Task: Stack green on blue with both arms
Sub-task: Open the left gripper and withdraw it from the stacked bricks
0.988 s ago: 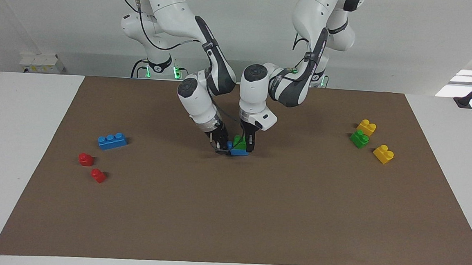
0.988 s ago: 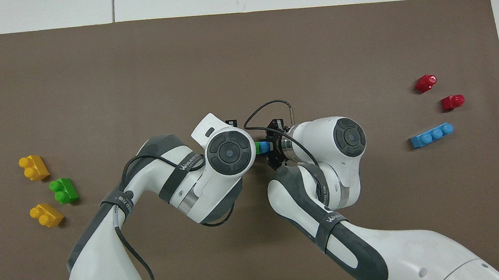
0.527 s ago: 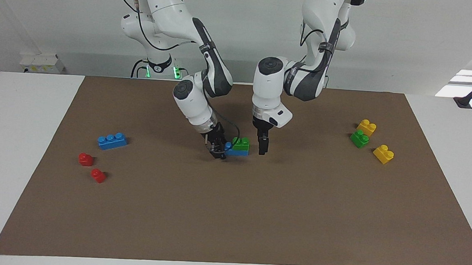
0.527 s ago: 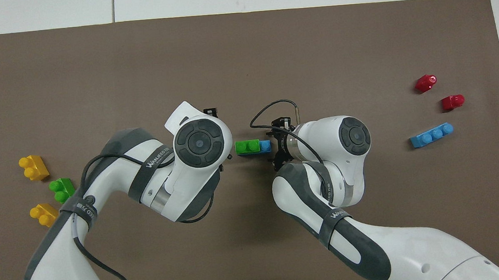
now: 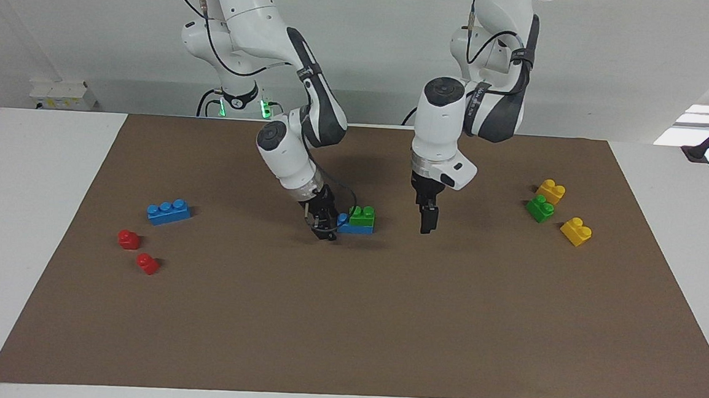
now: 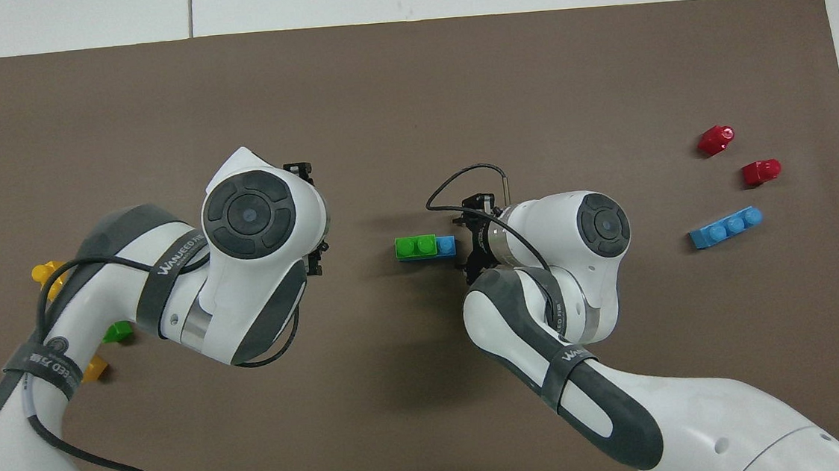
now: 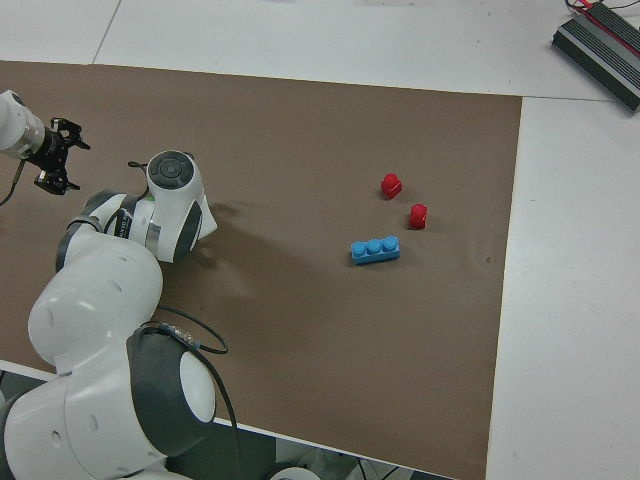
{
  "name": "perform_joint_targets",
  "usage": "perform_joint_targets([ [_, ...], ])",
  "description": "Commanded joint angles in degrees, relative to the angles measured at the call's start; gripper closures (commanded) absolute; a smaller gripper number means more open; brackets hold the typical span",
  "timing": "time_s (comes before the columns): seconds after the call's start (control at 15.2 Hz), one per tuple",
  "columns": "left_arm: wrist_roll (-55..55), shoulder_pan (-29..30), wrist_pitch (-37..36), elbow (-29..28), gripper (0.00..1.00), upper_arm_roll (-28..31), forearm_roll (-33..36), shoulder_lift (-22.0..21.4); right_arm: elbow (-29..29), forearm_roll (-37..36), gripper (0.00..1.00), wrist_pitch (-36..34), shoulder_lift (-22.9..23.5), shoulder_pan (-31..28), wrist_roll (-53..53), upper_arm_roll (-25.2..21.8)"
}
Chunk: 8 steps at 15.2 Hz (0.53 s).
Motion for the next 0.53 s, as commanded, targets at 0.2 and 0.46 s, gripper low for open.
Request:
perform_joint_targets([
  [0.2,10.37,4.29,-4.36,-0.19,0.0,0.01,0.35,-3.19,-1.29,1.75,0.22,-2.68,-1.02,-4.97,-8.45,0.52],
  [0.46,21.52,8.51,-5.85,-0.02,0.0,-0.08,0.09,-4.6,-1.12,1.75,0.22,-8.04,-2.33,-10.33,-15.66,0.52],
])
